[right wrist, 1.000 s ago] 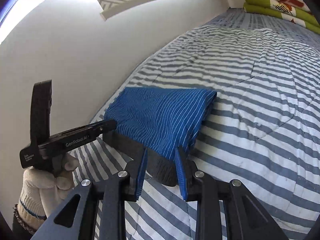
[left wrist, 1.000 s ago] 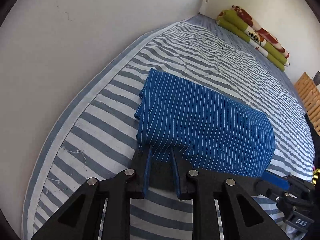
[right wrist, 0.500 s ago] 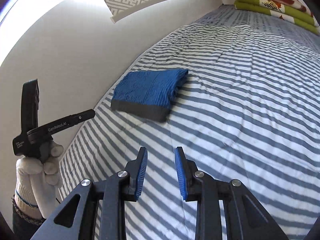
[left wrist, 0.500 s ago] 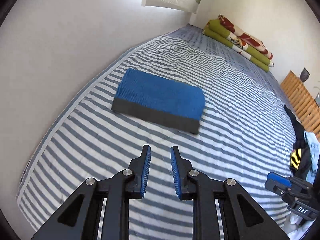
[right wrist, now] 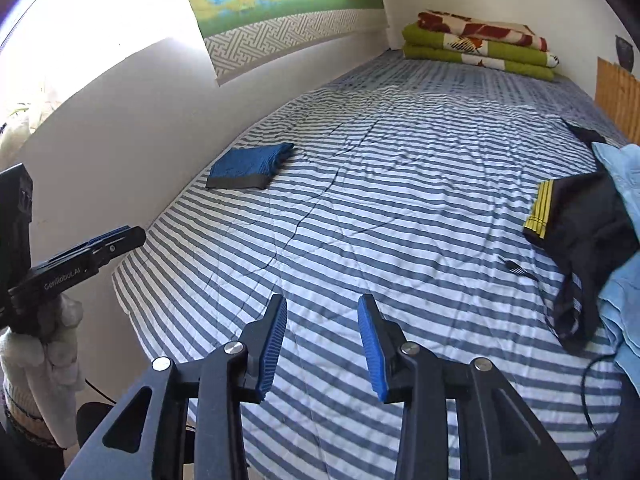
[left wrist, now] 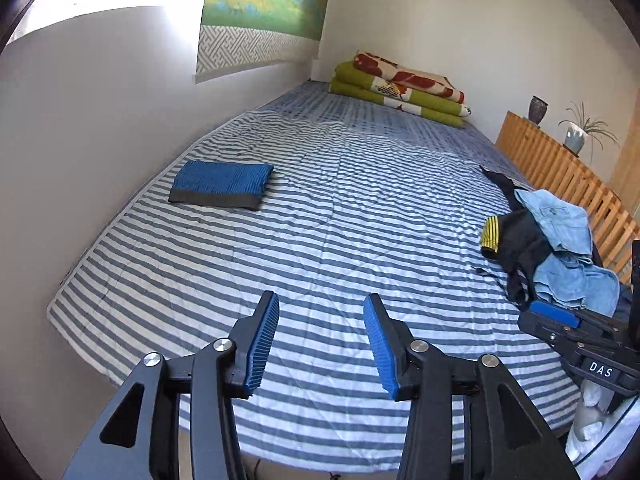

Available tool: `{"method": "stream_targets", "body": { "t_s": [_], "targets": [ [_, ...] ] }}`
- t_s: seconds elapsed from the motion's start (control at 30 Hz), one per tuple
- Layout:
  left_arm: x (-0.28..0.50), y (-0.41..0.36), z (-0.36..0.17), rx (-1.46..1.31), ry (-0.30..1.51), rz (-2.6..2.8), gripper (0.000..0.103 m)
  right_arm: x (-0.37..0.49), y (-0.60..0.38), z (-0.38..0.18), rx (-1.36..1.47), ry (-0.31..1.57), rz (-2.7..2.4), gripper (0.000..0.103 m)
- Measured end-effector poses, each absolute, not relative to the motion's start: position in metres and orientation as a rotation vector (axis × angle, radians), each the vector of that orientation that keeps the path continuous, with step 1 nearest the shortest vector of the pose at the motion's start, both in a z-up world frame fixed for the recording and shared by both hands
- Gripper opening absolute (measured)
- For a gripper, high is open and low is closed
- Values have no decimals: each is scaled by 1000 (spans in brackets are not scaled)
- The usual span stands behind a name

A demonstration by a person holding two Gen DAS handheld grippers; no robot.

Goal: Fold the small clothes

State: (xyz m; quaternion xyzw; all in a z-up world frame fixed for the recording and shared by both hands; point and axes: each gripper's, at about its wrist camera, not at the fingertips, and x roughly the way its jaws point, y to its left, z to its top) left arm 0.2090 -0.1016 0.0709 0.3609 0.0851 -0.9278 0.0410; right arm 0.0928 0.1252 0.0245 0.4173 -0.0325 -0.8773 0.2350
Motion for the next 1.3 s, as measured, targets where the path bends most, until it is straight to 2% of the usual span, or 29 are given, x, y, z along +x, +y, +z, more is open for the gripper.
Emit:
{"method": "stream_targets", "body": {
  "t_s": [0.03, 0.13, 0.2, 0.3, 0.43, 0.7, 1.3],
  "targets": [
    [221, -92, 74, 1092, 263, -2833, 61, 104, 132, 28, 1134, -90, -2418, 37],
    [257, -64, 78, 1070, 213, -2837, 65, 138, 147, 35, 1088, -61, -2455, 48],
    [280, -50, 78, 1076, 215, -2834, 66, 160, 153, 39, 1056, -25, -2480, 48],
    [308, -39, 75, 1081, 270, -2839, 75, 191, 160, 43, 1022, 3, -2501, 50],
    [340, -28, 76, 1049, 243, -2835, 82, 220, 168, 51, 992, 2, -2509, 54],
    [369, -27, 86, 1032, 247, -2846, 84, 251, 172, 66, 915, 22, -2526, 57],
    [365, -47, 84, 1024, 228, -2823, 85, 259, 151, 59, 924, 81, -2518, 57]
  ]
}}
